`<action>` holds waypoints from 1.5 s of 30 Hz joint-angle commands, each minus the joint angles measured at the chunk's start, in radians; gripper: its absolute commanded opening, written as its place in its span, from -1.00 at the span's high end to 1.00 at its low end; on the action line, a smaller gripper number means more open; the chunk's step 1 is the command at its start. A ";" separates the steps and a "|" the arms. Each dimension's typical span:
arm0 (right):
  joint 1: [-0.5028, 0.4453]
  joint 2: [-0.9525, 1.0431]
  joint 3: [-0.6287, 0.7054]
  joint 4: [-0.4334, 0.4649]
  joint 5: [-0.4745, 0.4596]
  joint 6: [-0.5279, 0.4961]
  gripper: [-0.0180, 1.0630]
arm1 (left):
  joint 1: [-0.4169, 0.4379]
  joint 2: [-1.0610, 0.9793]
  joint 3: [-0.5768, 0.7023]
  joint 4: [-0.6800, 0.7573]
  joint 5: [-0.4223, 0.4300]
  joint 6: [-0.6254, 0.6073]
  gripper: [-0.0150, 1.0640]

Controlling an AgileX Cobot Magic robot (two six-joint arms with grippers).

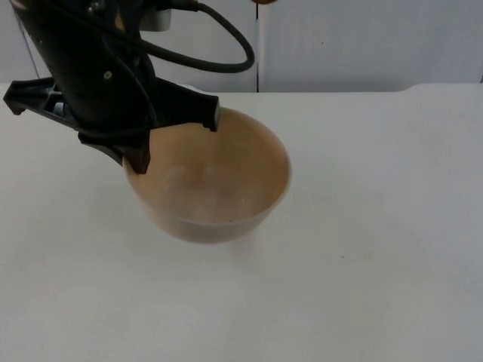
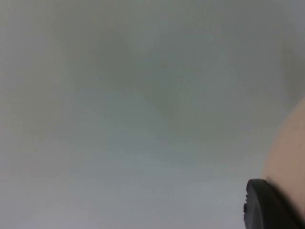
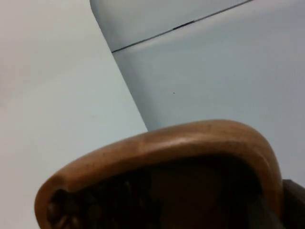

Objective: Pick up the bowl with the left hand and pour the coffee beans from the cup into the bowl with the right hand.

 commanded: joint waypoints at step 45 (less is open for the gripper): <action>0.100 -0.007 -0.005 -0.232 -0.020 -0.094 0.97 | -0.002 -0.006 -0.005 -0.009 -0.012 -0.015 0.98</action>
